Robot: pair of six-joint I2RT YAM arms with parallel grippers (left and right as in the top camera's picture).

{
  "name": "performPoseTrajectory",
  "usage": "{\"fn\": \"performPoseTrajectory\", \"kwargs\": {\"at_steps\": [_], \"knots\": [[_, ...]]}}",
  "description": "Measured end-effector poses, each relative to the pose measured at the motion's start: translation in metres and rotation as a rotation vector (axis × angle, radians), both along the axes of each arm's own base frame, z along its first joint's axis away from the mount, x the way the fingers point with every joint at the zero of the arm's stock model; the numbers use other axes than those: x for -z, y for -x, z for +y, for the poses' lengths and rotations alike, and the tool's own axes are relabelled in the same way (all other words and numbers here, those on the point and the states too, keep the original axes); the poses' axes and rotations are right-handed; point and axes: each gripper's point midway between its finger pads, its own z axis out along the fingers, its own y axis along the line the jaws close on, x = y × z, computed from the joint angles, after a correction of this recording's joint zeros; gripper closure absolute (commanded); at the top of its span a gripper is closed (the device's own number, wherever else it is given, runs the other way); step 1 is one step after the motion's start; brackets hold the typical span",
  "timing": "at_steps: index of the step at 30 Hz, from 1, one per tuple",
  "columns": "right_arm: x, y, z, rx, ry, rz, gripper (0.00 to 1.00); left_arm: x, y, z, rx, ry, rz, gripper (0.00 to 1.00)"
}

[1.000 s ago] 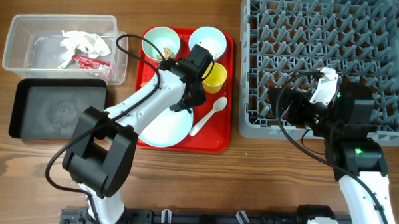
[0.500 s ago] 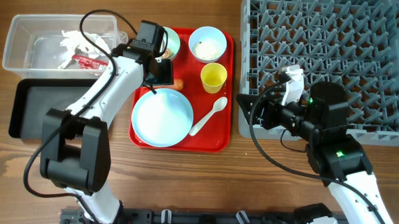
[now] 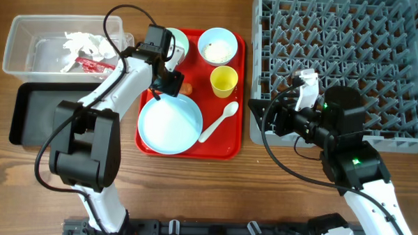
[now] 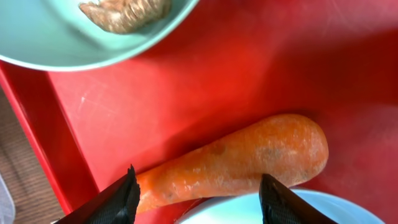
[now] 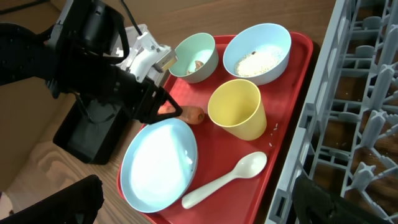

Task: Sort waste into correct bins and load items into the dishwasher rack
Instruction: 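Reach the left gripper to the carrot on the red tray and grasp it, then carry the carrot left and release it onto the black tray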

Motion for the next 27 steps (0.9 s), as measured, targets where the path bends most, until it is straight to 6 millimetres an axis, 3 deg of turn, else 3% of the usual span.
{"fn": "performPoseTrajectory", "kwargs": {"at_steps": [3, 7, 9, 17, 19, 22, 23, 24, 27], "knots": [[0.000, 0.000, 0.000, 0.001, 0.001, 0.000, 0.01, 0.003, 0.010, -0.001, 0.029, 0.004, 0.042, 0.35], [0.000, 0.000, 0.000, 0.001, 0.001, 0.000, 0.00, 0.004, 0.009, -0.002, 0.047, 0.008, 0.038, 0.19], [0.000, 0.000, 0.000, 0.001, 0.001, 0.000, 0.01, 0.004, 0.004, -0.004, 0.047, 0.013, 0.021, 0.16], [0.000, 0.000, 0.000, 0.001, 0.001, 0.000, 0.00, 0.005, -0.014, -0.013, 0.058, 0.055, -0.044, 0.13], [0.000, 0.000, 0.000, 0.001, 0.001, 0.000, 0.01, 0.026, -0.012, -0.013, 0.058, 0.044, -0.006, 0.23], [0.000, 0.000, 0.000, 0.001, 0.001, 0.000, 0.00, 0.026, -0.011, -0.014, 0.058, 0.054, -0.001, 0.36], [0.000, 0.000, 0.000, 0.001, 0.001, 0.000, 0.00, 0.026, -0.011, -0.015, 0.059, 0.059, -0.002, 0.43], [0.000, 0.000, 0.000, 0.001, 0.001, 0.000, 0.01, 0.026, -0.011, -0.016, 0.060, 0.062, -0.003, 0.60], [0.000, 0.000, 0.000, 0.001, 0.001, 0.000, 0.01, 0.024, -0.016, -0.018, 0.062, 0.073, -0.025, 0.63]]}}
